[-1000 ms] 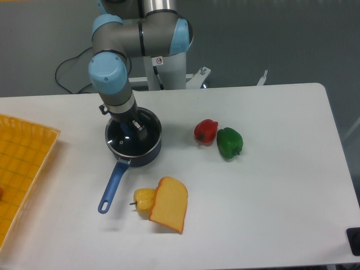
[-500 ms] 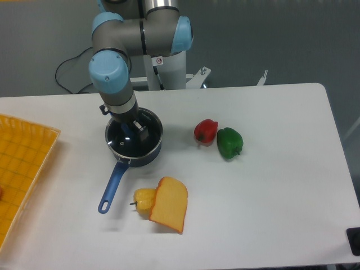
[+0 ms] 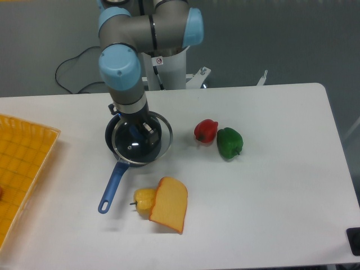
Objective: Open the lid
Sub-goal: 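Lift the glass lid up off the saucepan by its knob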
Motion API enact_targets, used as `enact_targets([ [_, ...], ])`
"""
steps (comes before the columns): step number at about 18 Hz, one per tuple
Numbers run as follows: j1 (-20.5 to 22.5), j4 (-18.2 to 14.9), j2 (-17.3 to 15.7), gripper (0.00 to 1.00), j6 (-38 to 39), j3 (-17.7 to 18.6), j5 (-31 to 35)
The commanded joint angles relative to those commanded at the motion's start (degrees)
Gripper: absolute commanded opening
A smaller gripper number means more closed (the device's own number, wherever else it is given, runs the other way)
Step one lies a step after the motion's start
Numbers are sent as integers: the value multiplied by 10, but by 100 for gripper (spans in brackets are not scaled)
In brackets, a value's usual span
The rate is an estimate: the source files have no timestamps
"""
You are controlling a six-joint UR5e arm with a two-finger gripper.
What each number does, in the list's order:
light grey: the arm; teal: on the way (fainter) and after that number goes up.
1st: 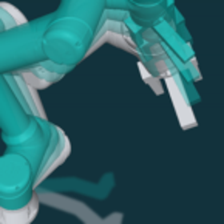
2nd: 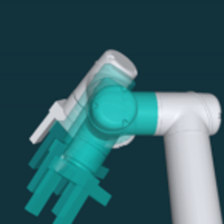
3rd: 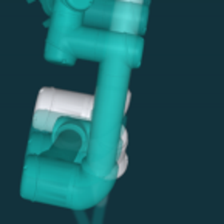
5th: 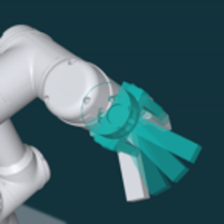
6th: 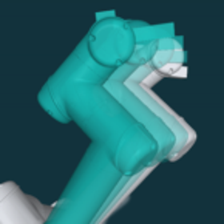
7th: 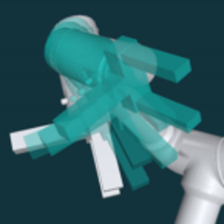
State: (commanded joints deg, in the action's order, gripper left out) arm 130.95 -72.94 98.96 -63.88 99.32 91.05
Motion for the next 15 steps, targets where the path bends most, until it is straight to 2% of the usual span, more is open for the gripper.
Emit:
enact_targets([
  [6,40,0,17,43,-44,-25,4],
  [15,108,-11,16,42,-139,-25,4],
])
